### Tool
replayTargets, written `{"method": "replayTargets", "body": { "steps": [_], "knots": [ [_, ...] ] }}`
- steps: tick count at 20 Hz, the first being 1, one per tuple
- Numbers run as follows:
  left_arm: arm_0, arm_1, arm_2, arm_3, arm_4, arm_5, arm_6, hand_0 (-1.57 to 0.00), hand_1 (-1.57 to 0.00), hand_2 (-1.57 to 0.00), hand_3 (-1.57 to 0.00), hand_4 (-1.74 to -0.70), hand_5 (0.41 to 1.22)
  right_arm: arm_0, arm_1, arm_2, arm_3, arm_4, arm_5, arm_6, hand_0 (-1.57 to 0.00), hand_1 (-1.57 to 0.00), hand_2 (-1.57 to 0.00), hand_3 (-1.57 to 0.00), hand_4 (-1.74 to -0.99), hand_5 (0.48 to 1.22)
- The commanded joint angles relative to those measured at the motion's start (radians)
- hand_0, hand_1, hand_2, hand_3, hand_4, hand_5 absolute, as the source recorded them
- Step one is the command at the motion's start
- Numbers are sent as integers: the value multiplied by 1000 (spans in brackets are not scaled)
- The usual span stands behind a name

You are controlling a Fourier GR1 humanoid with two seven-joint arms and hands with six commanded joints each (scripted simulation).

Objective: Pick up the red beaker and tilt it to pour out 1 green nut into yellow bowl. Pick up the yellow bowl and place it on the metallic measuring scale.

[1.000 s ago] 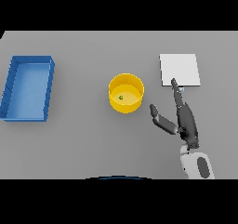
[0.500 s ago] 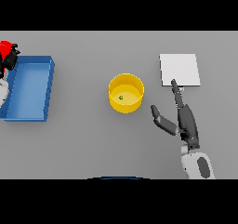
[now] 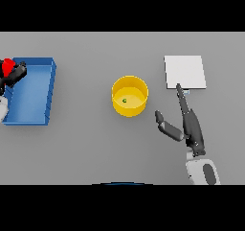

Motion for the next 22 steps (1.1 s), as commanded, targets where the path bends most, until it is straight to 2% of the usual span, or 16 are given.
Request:
{"method": "replayTargets", "body": {
  "steps": [1,2,4,5,7,9,12,14,15,16,19,20,22],
  "knots": [
    [7,3,-2,-10,5,-10,-2,-1496,-1378,-1351,-1310,-1161,780,-2,6,4,-13,0,-3,-7,1,1,1,1,-1009,634],
    [7,3,-3,-5,9,-23,-11,-1393,-1215,-1209,-1136,-1068,749,-4,-4,-6,-15,-9,2,1,1,1,1,1,-1007,635],
    [24,13,-6,-25,14,-32,-6,-965,-796,-816,-768,-958,696,11,4,1,-11,-5,-1,-9,1,1,1,1,-1004,635],
    [19,17,-15,-18,11,-55,2,-772,-637,-652,-614,-920,677,8,-1,-2,-8,-7,3,-10,1,1,1,1,-1005,634],
    [8,12,-45,-1,-12,-81,2,-494,-407,-417,-393,-857,657,10,1,2,-15,-3,1,-13,1,1,1,1,-1009,639],
    [-3,7,-51,25,-13,-107,-15,-316,-260,-267,-251,-822,657,6,-3,1,-18,0,-1,-6,1,1,1,1,-1009,639],
    [1,5,-42,37,-12,-99,-61,-161,-133,-136,-128,-796,649,3,-8,-1,-15,6,-2,14,1,1,1,1,-1019,643],
    [-6,-6,-46,41,-20,-84,-58,-103,-85,-87,-82,-782,651,-12,-29,4,-19,33,3,55,1,1,1,1,-1020,640],
    [-6,-8,-48,41,-28,-73,-71,-82,-67,-69,-65,-773,655,-28,-53,12,-21,24,43,40,1,1,1,1,-1014,666],
    [-10,-2,-48,35,-32,-70,-77,-65,-54,-55,-52,-763,657,-55,-70,29,-10,41,70,57,1,1,1,1,-1005,669],
    [-10,-3,-44,23,-21,-76,-86,-33,-27,-28,-26,-746,662,-167,-211,76,20,140,178,98,1,1,1,1,-1071,678],
    [-10,-2,-40,25,-14,-82,-102,-26,-21,-22,-21,-743,664,-212,-229,98,44,170,202,120,1,1,1,1,-1094,677],
    [1,4,-46,12,-16,-79,-97,-16,-13,-14,-13,-737,673,-282,-268,153,69,253,228,100,1,1,1,1,-1151,672]
  ]
}}
